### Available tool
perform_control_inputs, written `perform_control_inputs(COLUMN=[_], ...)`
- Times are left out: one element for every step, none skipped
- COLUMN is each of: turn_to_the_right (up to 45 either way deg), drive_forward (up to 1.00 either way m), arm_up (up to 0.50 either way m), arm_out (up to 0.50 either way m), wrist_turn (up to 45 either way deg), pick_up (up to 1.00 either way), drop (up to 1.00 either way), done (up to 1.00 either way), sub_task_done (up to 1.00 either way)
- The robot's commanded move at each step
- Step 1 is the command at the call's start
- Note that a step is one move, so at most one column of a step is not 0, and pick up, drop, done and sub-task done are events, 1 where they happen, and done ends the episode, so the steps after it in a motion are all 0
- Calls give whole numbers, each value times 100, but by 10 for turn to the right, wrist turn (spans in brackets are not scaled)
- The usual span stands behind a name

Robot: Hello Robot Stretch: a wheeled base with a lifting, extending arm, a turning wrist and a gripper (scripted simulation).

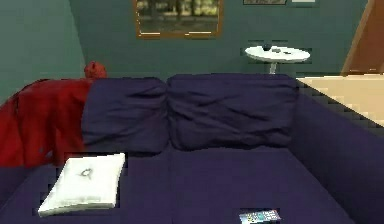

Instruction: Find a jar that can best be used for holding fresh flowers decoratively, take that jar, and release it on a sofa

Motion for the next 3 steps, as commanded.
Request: perform_control_inputs(turn_to_the_right=[450,150,0], drive_forward=[0,0,20], arm_up=[0,0,0], arm_out=[0,0,0], wrist_turn=[0,0,0], pick_up=[0,0,0], drop=[0,0,0], done=[0,0,0], sub_task_done=[0,0,0])
